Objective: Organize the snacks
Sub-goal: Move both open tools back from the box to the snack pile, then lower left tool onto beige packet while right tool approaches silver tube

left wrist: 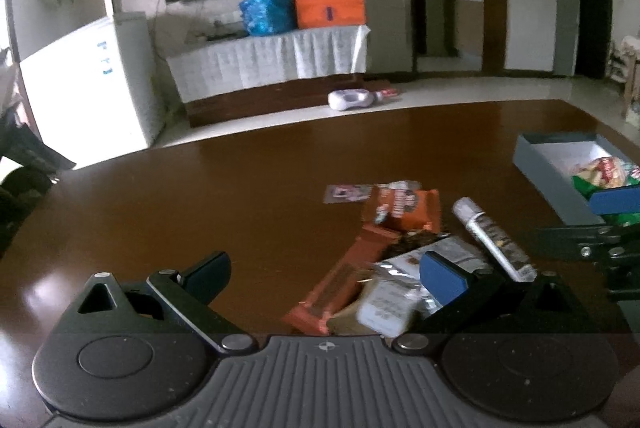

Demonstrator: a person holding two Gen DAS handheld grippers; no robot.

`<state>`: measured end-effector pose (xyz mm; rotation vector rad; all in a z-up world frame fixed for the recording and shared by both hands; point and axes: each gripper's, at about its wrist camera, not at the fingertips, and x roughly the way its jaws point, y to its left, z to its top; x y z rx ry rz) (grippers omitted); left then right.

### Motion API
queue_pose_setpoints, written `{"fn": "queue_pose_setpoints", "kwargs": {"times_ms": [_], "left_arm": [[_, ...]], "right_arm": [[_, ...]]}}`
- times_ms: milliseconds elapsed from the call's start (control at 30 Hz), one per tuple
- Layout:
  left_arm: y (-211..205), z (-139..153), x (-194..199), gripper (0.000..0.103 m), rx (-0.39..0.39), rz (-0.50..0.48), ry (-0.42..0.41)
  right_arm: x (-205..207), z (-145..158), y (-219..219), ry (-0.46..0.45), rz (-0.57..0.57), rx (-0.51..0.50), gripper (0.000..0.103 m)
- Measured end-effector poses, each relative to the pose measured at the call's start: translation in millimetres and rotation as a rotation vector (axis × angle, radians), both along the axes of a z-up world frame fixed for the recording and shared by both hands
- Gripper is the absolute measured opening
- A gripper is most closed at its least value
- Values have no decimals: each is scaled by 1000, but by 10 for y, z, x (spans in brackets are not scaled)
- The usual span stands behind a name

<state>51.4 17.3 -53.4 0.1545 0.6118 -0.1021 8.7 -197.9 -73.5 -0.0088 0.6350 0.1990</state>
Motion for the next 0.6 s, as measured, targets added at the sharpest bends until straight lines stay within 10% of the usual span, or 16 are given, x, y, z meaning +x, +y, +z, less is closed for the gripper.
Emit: {"fn": "queue_pose_setpoints", "kwargs": {"times_ms": [600], "left_arm": [[86,-239,84,102,-26,-14,69]], "right_arm": [[247,-199,179,33,16,-24,77]]}}
